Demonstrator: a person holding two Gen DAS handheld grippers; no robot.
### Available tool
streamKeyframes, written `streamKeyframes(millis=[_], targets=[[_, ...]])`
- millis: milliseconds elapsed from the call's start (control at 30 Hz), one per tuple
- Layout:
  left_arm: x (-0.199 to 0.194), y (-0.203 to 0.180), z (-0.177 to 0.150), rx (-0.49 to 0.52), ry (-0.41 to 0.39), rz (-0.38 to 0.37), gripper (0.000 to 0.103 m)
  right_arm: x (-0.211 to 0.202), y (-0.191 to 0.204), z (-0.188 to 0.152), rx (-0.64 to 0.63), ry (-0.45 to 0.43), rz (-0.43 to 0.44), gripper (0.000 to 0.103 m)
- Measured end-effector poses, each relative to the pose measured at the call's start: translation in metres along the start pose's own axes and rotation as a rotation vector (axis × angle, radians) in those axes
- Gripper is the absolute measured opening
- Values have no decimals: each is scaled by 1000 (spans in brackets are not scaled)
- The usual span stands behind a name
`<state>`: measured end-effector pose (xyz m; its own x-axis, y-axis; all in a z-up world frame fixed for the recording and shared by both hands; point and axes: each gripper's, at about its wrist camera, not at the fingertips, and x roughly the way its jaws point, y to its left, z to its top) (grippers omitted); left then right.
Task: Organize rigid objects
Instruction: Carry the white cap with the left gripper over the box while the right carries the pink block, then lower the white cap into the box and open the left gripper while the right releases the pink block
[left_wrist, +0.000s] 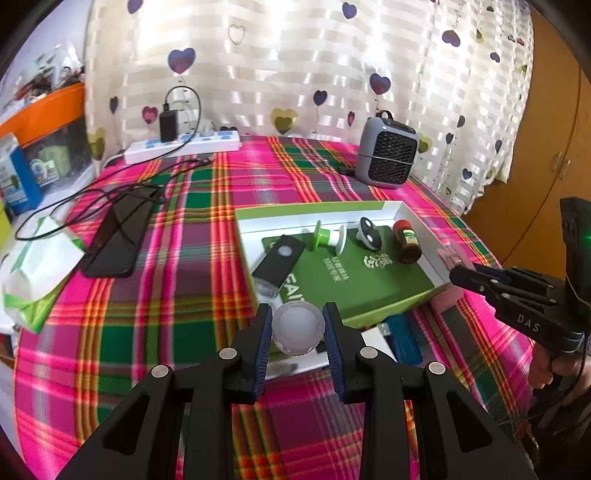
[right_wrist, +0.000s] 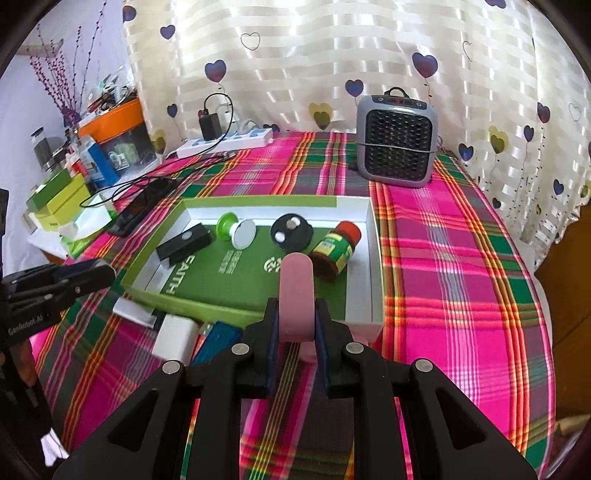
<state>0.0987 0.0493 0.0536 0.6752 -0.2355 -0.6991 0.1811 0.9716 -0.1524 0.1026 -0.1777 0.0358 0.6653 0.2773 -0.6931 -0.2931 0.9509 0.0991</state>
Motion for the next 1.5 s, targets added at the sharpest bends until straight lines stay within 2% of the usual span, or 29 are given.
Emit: streamKeyframes(millis=[667,1500], targets=[[54,-7,24,13,55,-8,27,56,-5,47,70,45,-41,19],[76,-13,36,39,58,-3,27,92,-9,53,81,93,-100,19]])
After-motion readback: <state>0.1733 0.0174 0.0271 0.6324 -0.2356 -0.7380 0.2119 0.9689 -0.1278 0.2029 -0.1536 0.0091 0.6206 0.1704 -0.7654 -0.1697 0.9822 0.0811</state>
